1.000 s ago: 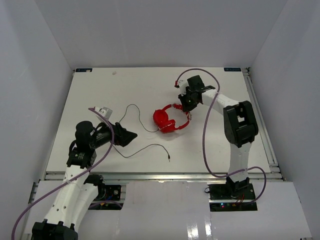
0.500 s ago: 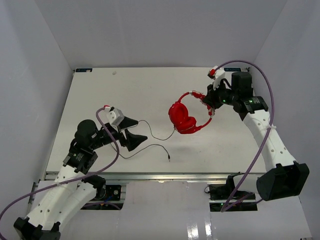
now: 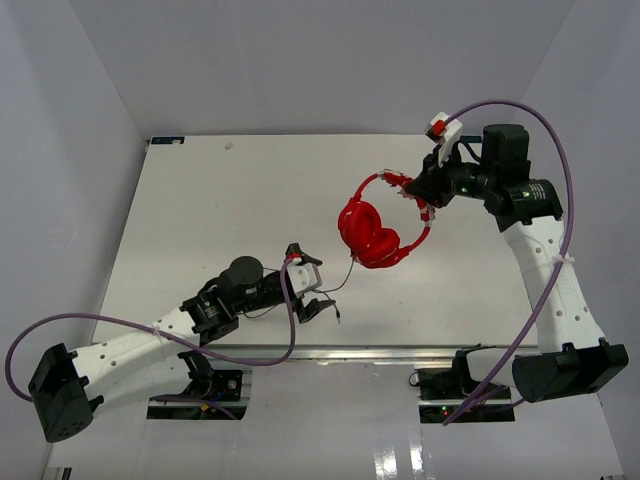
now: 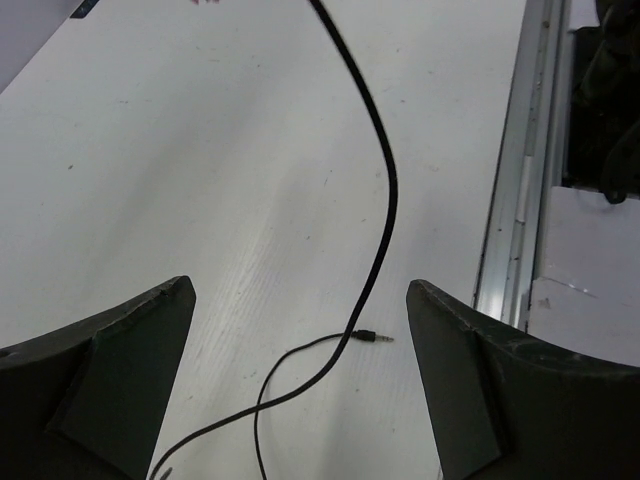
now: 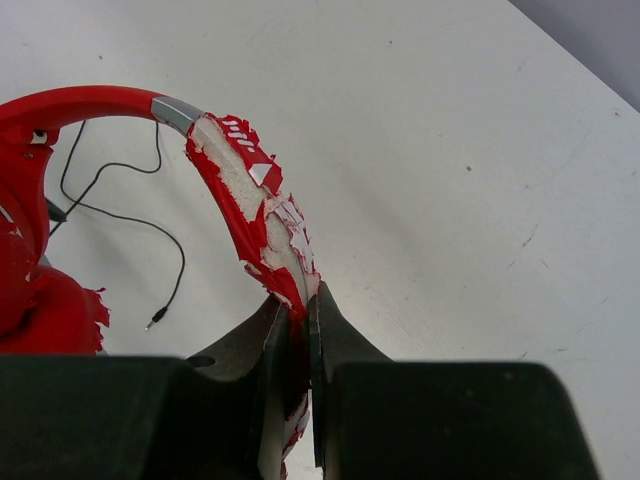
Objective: Wrap the headphones
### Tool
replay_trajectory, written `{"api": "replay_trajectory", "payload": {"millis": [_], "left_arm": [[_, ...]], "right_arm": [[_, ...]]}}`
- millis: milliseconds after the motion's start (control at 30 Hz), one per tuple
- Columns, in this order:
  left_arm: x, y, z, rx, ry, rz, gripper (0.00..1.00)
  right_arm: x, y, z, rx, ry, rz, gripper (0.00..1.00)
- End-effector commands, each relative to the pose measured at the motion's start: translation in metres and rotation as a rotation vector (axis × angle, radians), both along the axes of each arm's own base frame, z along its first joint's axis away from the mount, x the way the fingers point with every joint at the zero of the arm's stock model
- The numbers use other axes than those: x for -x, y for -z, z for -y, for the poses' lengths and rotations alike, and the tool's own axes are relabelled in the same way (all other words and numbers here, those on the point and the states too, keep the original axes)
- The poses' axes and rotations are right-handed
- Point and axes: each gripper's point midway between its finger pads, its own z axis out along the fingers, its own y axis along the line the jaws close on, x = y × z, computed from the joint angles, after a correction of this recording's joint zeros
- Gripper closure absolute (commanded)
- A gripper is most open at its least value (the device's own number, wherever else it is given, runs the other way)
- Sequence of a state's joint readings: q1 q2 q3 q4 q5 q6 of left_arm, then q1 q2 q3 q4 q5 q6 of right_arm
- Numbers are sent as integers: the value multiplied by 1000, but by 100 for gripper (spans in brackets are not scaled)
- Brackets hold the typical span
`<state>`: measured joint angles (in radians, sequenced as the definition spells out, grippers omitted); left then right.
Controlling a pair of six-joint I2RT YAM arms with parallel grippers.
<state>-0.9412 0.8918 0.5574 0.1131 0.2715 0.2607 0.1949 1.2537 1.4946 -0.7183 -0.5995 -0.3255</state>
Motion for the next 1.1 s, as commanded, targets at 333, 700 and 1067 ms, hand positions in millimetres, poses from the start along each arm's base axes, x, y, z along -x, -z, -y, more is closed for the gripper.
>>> {"api": "replay_trajectory", "payload": {"millis": [333,700,1067], "left_arm": [[-45,55,-46,-43,-338,113,2],[-75,61,-37,-69,-416,120,25],[-58,46,-18,91,-322,15,83]], "right_arm": [[17,-67,3,-153,-65,30,92],[31,-88,12,-223,-79,27,92],[30,-80,15,-222,-61,11,92]]}}
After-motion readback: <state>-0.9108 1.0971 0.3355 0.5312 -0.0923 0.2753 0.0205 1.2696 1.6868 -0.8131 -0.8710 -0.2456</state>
